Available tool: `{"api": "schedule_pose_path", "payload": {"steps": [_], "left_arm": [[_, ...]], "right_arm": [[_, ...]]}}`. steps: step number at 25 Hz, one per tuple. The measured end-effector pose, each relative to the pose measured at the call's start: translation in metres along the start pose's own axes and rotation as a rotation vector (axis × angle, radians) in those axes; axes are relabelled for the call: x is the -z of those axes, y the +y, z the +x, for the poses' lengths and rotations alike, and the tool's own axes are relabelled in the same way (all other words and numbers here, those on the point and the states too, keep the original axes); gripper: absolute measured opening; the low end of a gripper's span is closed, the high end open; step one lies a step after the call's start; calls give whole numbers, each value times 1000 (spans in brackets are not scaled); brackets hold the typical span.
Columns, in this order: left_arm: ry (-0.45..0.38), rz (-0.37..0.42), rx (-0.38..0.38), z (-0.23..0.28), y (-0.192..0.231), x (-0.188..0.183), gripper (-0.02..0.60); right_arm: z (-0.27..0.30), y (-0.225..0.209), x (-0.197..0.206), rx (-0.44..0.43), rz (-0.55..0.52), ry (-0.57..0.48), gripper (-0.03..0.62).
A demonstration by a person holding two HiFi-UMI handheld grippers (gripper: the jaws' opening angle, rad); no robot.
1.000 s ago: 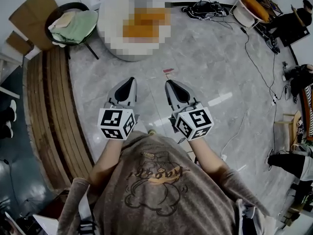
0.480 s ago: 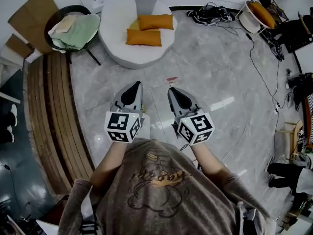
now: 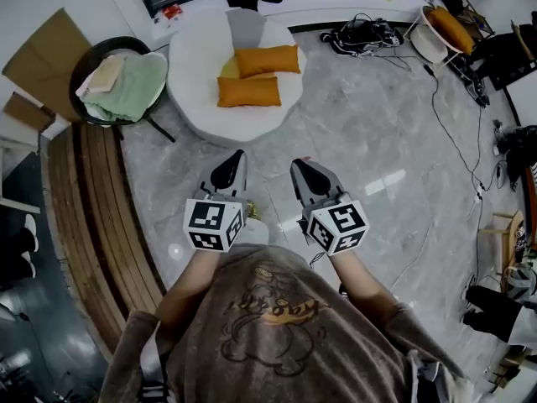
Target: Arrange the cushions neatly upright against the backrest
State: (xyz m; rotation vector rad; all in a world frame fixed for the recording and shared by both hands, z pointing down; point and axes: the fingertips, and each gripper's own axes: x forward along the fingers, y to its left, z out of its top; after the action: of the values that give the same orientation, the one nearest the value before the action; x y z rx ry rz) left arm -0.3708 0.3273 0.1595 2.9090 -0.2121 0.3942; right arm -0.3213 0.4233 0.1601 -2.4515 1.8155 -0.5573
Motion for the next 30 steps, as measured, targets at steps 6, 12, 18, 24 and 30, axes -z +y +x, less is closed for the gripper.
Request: {"api": "schedule_pose_path", "payload": {"steps": [6,12,18,24,30], "left_arm": [[16,8,11,37,46,-16,5],[32,-2,33,62,70,-24,5],[39,-13,67,84,81,-29,3],[36,-5,78,111,82,-37,5],[19,-3,43,147,103,-45,5]], "right_arm": [[55,-13,-20,9,24,-9,23],[90,-24,-34,23,35,-9,23],[108,-36,-43,52,56,-10,23],[122,-63,-57,63,58,-22,23],[162,-89,-67,28,49,-26,23]]}}
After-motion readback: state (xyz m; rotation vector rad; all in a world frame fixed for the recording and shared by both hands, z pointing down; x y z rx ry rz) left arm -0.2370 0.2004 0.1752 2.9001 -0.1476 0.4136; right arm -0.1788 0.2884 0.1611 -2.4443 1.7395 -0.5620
